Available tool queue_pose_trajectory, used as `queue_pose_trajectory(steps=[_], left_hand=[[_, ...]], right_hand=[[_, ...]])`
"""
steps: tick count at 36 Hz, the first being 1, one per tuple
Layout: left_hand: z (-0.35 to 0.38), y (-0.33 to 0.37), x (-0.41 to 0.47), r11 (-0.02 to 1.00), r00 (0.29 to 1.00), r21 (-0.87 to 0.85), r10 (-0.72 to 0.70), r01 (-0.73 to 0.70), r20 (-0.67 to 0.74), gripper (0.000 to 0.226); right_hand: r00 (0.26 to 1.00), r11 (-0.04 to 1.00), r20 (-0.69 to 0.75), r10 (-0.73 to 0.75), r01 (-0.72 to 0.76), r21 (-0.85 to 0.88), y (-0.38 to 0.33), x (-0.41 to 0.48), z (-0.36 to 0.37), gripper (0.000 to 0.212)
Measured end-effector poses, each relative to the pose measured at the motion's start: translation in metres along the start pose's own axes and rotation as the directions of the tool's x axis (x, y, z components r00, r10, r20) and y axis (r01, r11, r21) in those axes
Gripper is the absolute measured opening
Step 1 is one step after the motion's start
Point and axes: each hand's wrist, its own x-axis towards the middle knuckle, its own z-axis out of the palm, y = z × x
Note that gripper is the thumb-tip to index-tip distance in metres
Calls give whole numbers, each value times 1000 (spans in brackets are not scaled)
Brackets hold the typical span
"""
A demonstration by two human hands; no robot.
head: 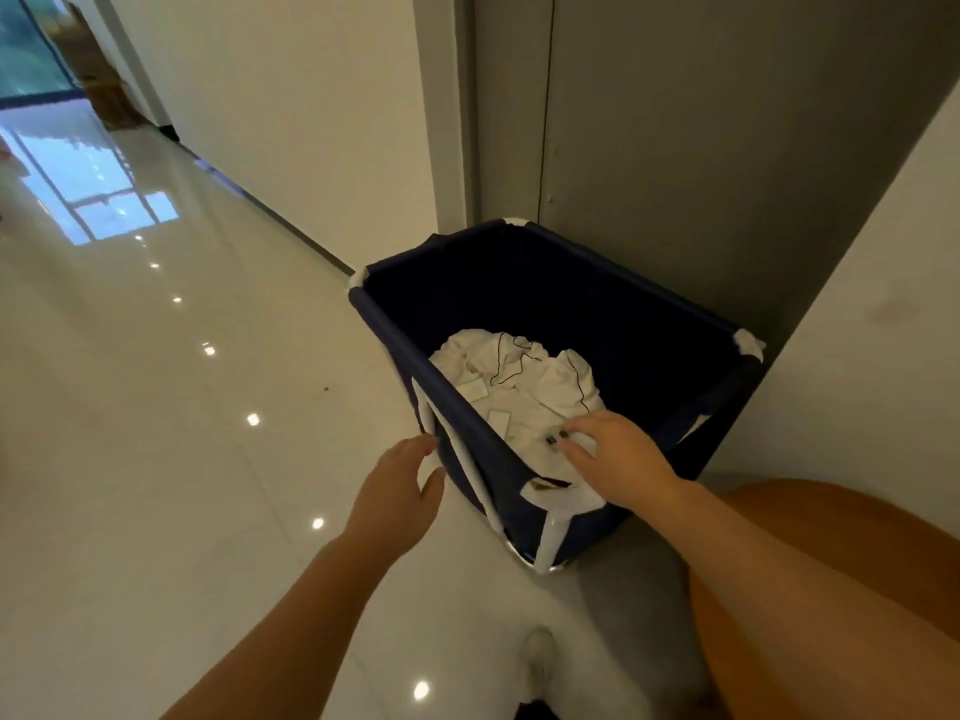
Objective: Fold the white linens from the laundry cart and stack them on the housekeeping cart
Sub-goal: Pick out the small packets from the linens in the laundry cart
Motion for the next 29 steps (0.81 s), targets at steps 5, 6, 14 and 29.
queue_pose_trajectory(steps=[5, 6, 14, 29], left_hand=[[7, -10, 86, 998, 998, 51, 43, -45, 37, 41], [9, -11, 106, 997, 998, 59, 55, -57, 42, 41], [39, -16, 240, 996, 981, 52, 61, -71, 186, 44], [81, -56, 427, 981, 895, -20, 187, -195, 404, 42]], right_hand=[[999, 998, -16, 47, -46, 36, 27, 62, 13, 38], [998, 997, -21, 61, -60, 40, 34, 78, 14, 38], [980, 980, 53, 193, -195, 42, 69, 194, 24, 40], [873, 871, 47, 485, -487, 61, 99, 312, 43, 40]])
